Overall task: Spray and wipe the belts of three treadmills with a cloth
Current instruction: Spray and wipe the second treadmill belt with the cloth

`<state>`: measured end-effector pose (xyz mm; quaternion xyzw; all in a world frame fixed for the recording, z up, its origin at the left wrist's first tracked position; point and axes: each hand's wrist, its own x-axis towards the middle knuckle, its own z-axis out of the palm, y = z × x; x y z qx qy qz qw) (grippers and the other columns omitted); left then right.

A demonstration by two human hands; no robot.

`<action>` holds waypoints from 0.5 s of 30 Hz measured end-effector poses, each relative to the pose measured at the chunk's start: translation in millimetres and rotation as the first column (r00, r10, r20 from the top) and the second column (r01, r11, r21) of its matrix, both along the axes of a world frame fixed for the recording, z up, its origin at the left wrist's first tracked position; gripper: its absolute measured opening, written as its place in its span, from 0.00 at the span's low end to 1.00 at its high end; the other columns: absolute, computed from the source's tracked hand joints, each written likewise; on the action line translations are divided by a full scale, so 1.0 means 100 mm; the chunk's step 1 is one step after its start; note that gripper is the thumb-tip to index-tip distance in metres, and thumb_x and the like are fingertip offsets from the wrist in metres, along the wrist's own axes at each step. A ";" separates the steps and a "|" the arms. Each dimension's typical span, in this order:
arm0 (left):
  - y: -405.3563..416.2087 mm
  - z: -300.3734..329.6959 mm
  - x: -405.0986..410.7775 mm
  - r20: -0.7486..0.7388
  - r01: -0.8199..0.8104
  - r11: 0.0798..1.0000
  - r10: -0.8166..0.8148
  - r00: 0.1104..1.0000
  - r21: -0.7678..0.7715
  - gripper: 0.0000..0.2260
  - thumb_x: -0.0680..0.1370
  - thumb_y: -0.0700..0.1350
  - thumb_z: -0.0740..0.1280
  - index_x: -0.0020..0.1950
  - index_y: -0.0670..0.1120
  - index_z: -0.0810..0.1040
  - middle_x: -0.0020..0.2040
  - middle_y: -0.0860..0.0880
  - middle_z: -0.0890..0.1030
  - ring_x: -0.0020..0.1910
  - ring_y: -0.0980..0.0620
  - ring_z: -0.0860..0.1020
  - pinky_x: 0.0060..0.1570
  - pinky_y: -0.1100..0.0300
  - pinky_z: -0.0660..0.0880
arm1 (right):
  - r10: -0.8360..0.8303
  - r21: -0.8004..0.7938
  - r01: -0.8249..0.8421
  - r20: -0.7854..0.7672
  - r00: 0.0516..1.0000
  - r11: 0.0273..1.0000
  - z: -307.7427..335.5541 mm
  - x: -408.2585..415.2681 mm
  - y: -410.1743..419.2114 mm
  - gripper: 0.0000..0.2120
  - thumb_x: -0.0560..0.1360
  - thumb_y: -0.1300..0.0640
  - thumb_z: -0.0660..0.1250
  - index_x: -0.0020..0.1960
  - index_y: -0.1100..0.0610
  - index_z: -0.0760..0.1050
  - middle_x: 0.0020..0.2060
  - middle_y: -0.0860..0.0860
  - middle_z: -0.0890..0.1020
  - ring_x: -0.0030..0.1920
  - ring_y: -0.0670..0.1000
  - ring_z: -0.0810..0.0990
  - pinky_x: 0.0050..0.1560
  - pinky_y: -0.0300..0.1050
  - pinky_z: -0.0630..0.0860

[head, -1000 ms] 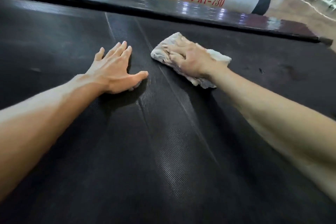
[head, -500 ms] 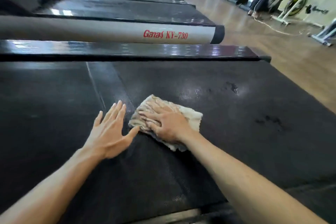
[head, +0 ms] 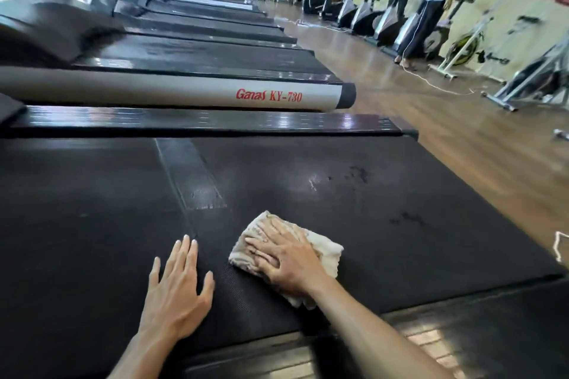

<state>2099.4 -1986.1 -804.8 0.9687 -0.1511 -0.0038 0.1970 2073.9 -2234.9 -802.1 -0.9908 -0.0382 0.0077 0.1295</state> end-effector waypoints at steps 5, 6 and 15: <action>-0.21 0.15 -0.04 0.014 0.002 0.999 -0.001 1.000 -0.038 0.33 0.83 0.57 0.54 0.84 0.46 0.46 0.83 0.53 0.44 0.79 0.59 0.38 0.80 0.50 0.40 | -0.088 -0.015 0.087 -0.030 0.996 0.996 0.06 -0.17 -0.43 0.32 0.74 0.30 0.40 0.78 0.29 0.58 0.83 0.39 0.49 0.83 0.45 0.43 0.81 0.56 0.43; -0.29 0.15 0.00 0.024 0.025 0.999 -0.024 0.999 -0.040 0.33 0.83 0.58 0.53 0.84 0.46 0.46 0.83 0.53 0.44 0.79 0.59 0.38 0.80 0.51 0.40 | -0.086 -0.022 0.085 -0.037 0.996 0.996 0.05 -0.13 -0.51 0.33 0.74 0.30 0.39 0.78 0.29 0.58 0.83 0.39 0.49 0.83 0.45 0.43 0.81 0.55 0.43; -1.51 0.28 0.57 0.095 0.254 0.964 -0.247 0.964 -0.080 0.33 0.80 0.60 0.51 0.83 0.47 0.53 0.83 0.52 0.50 0.82 0.57 0.46 0.79 0.59 0.39 | -0.133 -0.039 0.131 -0.061 0.989 0.991 0.03 0.30 -1.46 0.37 0.72 0.31 0.36 0.80 0.32 0.56 0.84 0.42 0.49 0.83 0.47 0.44 0.81 0.55 0.41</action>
